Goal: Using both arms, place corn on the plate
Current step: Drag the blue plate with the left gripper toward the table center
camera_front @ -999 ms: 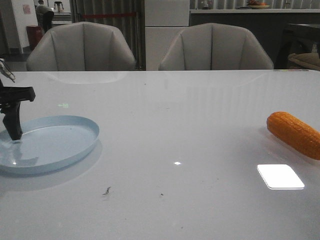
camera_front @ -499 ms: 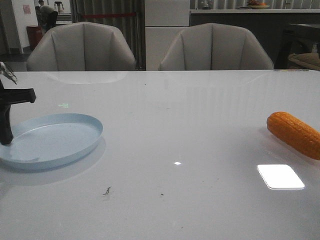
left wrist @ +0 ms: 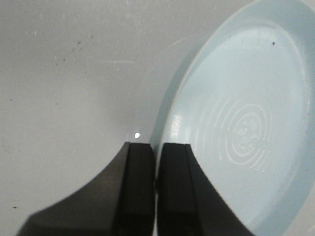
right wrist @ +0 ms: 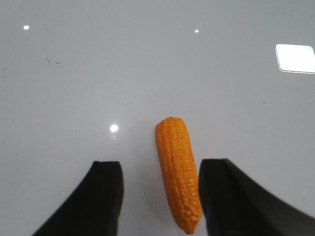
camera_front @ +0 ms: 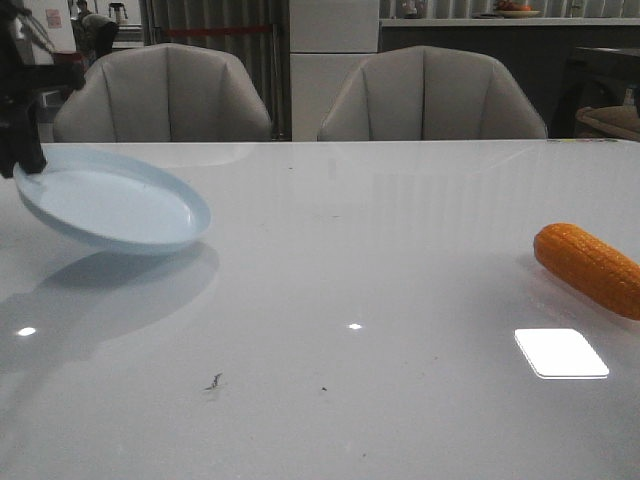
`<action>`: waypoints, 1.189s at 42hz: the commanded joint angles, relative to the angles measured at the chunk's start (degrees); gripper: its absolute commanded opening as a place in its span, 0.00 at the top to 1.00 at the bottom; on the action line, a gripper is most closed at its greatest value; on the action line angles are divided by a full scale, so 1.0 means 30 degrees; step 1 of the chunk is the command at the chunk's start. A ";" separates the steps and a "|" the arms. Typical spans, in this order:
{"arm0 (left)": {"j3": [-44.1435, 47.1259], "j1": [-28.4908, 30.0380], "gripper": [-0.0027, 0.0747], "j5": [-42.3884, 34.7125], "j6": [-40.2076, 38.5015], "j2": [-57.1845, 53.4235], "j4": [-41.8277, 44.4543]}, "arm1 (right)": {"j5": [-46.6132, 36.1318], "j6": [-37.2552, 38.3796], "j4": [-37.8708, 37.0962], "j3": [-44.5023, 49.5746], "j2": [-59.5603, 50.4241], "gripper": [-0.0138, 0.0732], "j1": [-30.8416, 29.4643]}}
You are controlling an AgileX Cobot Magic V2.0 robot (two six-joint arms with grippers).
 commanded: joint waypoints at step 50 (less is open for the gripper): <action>-0.2797 -0.7464 0.83 0.1749 -0.0035 0.2970 -0.1613 | -0.0275 -0.0069 0.0018 -0.0681 -0.0263 0.32 -0.0075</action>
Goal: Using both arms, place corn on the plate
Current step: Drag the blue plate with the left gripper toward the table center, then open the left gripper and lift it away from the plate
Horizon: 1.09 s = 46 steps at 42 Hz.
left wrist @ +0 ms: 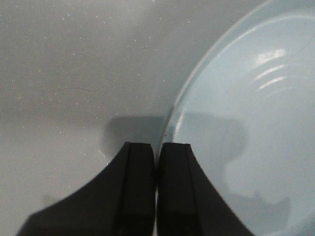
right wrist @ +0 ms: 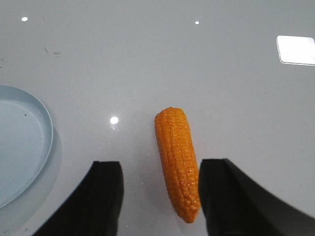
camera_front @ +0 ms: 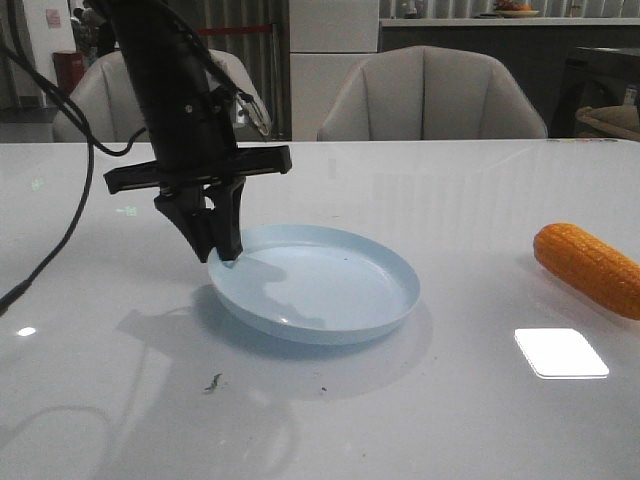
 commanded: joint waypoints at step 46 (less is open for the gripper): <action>-0.5452 -0.0143 0.50 0.0904 0.1993 -0.1782 0.5239 | -0.0973 -0.0069 0.0018 -0.0681 -0.0263 0.32 -0.0075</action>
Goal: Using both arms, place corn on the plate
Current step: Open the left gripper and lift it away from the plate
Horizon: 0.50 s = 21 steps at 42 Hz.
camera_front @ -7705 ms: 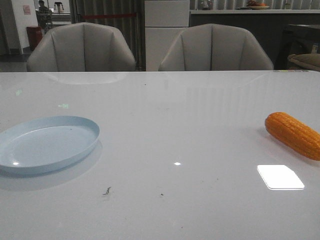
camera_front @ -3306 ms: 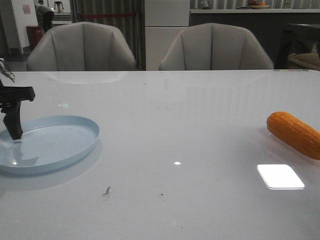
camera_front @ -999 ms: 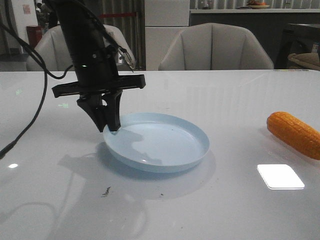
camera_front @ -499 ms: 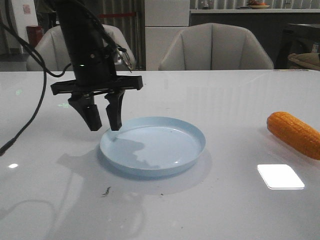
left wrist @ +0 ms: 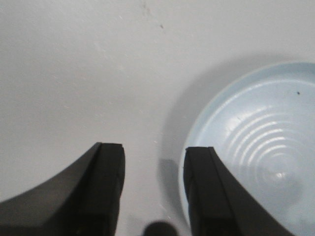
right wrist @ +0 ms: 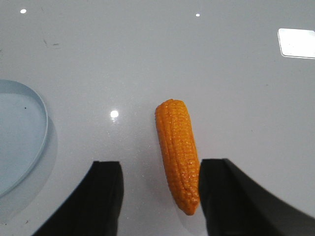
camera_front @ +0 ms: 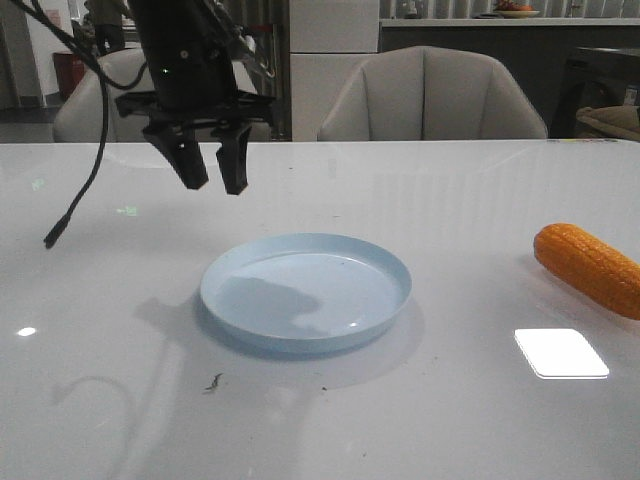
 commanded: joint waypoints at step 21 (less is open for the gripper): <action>0.2539 0.1456 0.50 -0.2812 -0.2744 -1.0710 0.6644 | -0.1338 -0.0069 0.0018 -0.0681 -0.0263 0.32 -0.0075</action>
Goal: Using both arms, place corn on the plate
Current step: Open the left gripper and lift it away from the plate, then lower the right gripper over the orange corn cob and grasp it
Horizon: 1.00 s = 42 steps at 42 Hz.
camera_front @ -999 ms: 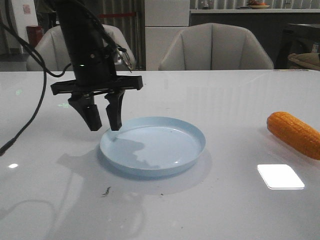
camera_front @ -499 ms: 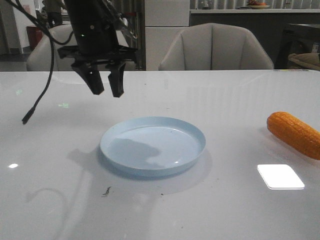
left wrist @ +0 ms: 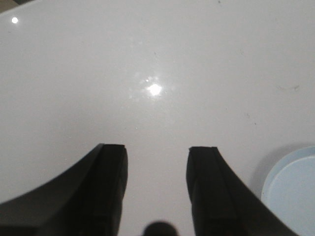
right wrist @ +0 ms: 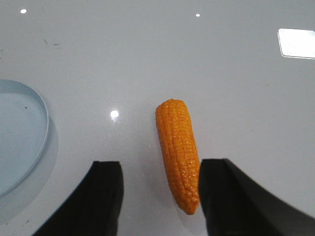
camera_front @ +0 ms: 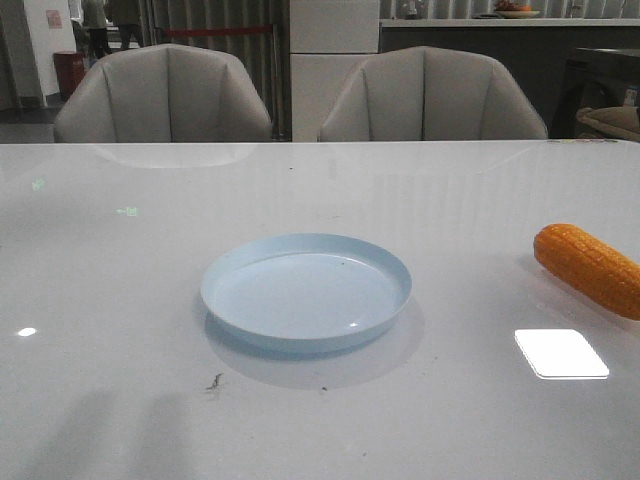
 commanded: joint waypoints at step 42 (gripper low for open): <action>2.3649 0.6213 0.50 -1.2596 -0.0553 -1.6225 -0.4779 | 0.4507 0.0313 -0.0409 -0.6808 0.4642 0.17 -0.0486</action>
